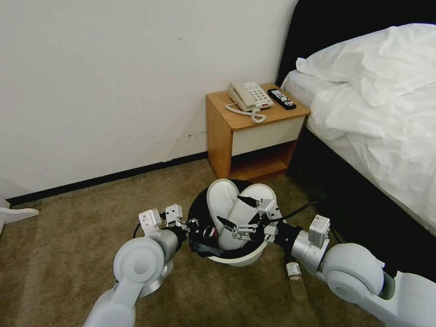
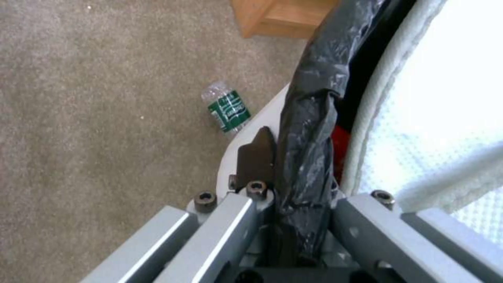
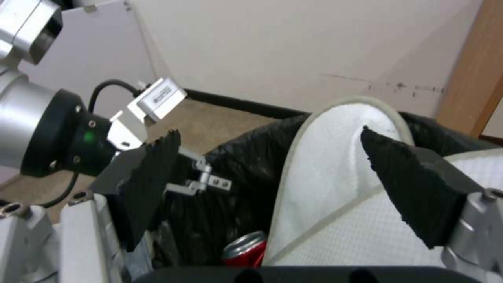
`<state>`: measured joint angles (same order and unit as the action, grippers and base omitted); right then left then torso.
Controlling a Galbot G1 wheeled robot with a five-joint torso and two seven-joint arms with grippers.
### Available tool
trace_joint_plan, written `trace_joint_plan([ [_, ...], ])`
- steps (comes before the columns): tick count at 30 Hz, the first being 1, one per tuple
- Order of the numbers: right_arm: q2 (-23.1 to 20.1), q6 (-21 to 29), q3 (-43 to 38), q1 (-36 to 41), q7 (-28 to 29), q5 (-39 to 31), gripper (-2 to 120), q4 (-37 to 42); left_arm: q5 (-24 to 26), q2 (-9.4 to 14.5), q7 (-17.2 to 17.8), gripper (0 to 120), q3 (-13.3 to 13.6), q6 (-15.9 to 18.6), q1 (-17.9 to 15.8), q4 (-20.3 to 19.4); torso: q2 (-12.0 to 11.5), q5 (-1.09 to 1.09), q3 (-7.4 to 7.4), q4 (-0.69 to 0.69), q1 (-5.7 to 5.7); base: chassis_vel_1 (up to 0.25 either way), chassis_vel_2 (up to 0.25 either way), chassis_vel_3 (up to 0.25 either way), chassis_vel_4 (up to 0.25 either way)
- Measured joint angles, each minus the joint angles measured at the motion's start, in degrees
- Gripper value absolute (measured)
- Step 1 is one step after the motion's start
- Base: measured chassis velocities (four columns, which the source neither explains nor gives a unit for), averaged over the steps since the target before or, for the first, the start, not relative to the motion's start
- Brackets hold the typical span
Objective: Pick up the trash bin, then pick up the garbage from the floor and place it into the trash bin.
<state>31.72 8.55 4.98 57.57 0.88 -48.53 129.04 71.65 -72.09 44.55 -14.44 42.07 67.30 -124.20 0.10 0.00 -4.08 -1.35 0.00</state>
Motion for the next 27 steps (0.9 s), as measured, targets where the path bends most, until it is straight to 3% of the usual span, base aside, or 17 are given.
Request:
trace_joint_plan([
  [10,-0.42,-0.11,-2.81,-1.25,-0.06,-1.38,91,0.67,-2.58,0.38,0.26,1,-0.92,0.03,1.05,1.76,0.00,0.00,0.00,0.00,0.00,0.000,0.000,0.000,0.000],
  [16,-1.85,-0.79,-6.25,-0.78,1.84,-2.95,91,2.57,-9.93,1.30,-1.19,1,-2.79,0.07,2.98,3.61,0.00,-0.01,0.00,0.00,0.00,0.000,0.000,0.000,0.000],
  [20,-1.77,-0.82,-6.76,-0.46,2.60,-3.11,92,2.87,-11.78,1.71,-1.52,1,-3.44,0.06,3.57,3.77,0.00,-0.01,0.00,0.00,0.00,0.000,0.000,0.000,0.000],
  [23,-0.96,-0.62,-7.33,0.96,5.37,-3.40,99,3.21,-15.86,2.89,-2.05,1,-5.70,-0.59,5.54,3.79,0.00,-0.01,0.00,0.01,0.00,0.000,0.000,0.000,0.000],
  [27,0.01,0.41,-7.21,2.02,8.14,-4.08,100,3.40,-17.10,3.44,-2.13,1,-6.94,-1.06,6.49,3.55,0.00,0.00,0.00,0.01,0.00,0.000,0.000,0.000,0.000],
])
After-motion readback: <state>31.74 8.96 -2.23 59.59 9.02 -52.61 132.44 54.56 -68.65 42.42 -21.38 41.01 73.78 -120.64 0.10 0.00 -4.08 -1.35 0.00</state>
